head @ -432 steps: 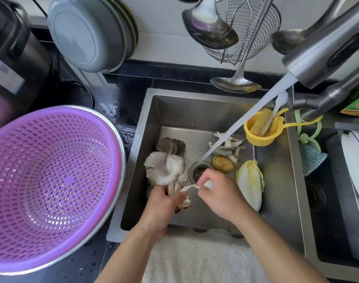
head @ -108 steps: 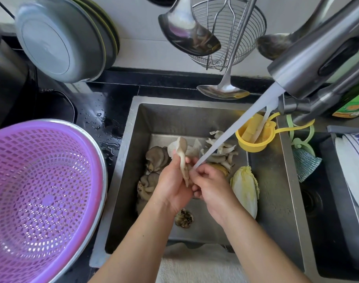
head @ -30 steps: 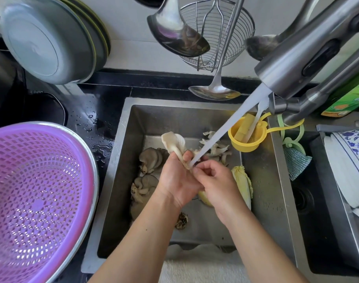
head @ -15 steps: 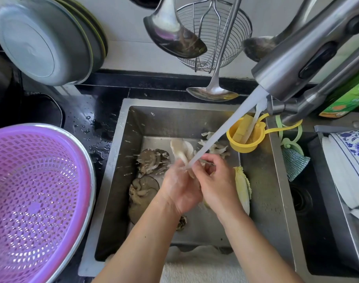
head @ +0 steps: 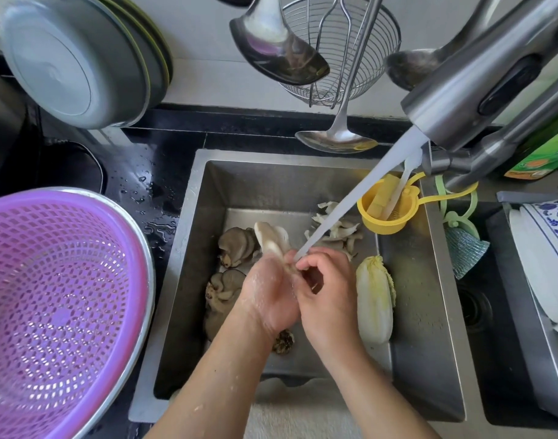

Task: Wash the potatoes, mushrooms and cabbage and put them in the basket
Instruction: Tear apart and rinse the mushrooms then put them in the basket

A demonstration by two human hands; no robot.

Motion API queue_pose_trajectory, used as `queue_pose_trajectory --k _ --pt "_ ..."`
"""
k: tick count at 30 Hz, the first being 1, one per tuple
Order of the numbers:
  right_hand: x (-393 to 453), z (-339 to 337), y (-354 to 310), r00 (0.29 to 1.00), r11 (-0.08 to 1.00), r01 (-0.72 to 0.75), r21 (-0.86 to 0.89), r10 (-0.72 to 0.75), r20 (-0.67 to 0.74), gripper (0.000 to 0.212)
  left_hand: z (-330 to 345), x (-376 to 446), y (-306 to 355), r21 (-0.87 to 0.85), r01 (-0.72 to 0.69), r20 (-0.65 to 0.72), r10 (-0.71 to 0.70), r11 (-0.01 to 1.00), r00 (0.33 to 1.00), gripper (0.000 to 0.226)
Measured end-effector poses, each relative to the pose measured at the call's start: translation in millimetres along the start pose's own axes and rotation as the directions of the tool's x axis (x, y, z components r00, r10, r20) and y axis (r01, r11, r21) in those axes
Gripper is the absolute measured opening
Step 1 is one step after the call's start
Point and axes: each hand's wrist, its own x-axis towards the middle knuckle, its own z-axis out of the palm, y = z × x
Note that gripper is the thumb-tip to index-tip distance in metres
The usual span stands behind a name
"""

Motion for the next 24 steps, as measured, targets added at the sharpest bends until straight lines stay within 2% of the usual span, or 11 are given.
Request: queue_pose_trajectory --k 3,6,9,13,16,19,22,24 --pt "-3 3 1 0.999 0.986 0.036 -0.161 -0.038 -0.006 0.019 -3 -2 3 -0.086 0.077 0.012 -0.076 0.993 0.997 0.059" --pt "-4 7 -2 0.992 0.953 0.119 -0.279 -0.126 -0.008 0.018 -12 -4 4 -0.11 0.113 0.005 -0.114 0.987 0.994 0.073" --pt "-5 9 -3 0.992 0.94 0.118 -0.319 -0.124 0.003 0.021 -15 -4 2 -0.133 0.113 -0.017 -0.116 0.985 0.993 0.09" --pt "-4 7 -6 1.0 0.942 -0.014 -0.335 0.019 0.013 0.014 -6 -7 -7 -0.067 0.059 -0.144 -0.068 0.996 0.987 0.083" --pt "3 6 -13 0.981 0.938 -0.185 -0.295 0.192 -0.006 0.01 7 -11 -13 -0.025 0.045 -0.142 -0.048 0.999 0.989 0.081" --pt "7 8 -14 0.975 0.929 -0.212 -0.303 0.223 0.004 0.007 10 -10 -12 -0.034 0.017 -0.181 -0.023 0.999 0.983 0.081" --pt "8 7 -9 0.957 0.928 -0.237 -0.286 0.273 0.096 0.011 7 -10 -12 -0.003 -0.017 -0.281 0.015 1.0 0.959 0.062" --pt "7 10 -4 0.938 0.936 -0.294 -0.193 0.321 0.127 0.01 7 -10 -13 0.003 -0.045 -0.348 0.043 0.999 0.936 0.044"
